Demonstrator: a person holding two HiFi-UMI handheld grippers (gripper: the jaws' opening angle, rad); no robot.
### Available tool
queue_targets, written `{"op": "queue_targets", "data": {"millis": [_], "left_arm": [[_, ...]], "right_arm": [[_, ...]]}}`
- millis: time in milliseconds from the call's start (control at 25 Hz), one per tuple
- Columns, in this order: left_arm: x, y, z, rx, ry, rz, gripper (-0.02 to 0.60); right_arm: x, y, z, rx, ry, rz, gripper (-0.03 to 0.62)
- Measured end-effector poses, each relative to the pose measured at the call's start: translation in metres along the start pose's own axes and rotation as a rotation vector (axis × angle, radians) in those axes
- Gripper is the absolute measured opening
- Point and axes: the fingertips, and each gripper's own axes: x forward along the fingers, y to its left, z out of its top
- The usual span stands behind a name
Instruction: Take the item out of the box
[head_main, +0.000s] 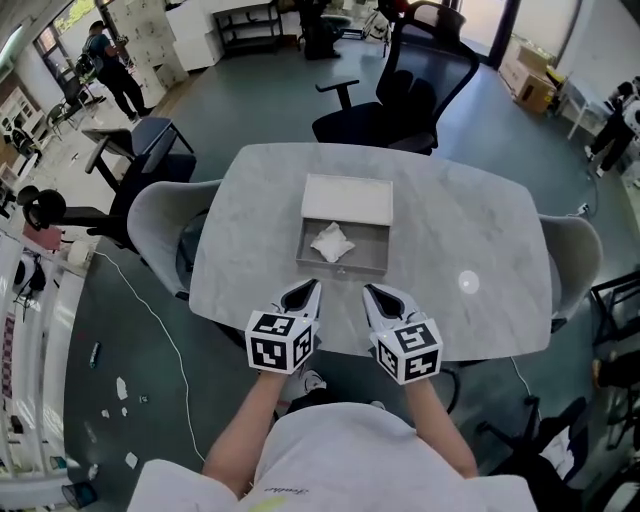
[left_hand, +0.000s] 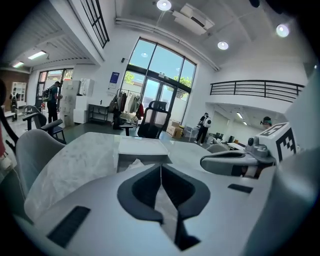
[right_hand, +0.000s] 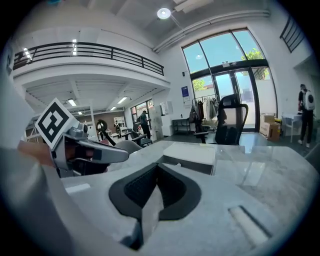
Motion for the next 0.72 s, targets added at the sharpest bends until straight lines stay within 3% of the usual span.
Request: {"op": "queue_targets", "data": {"millis": [480, 720], "left_arm": [[0.023, 0.027, 0.011, 0.027, 0.018, -0.145, 0.014], [0.039, 0.031, 0.016, 0.087, 0.046, -0.183, 0.014]], "right_arm": [[0.023, 0.012, 0.0, 0.026, 0.023, -0.093, 0.005], [0.025, 0.007, -0.003, 0.049, 0.054, -0.116, 0.006]]}}
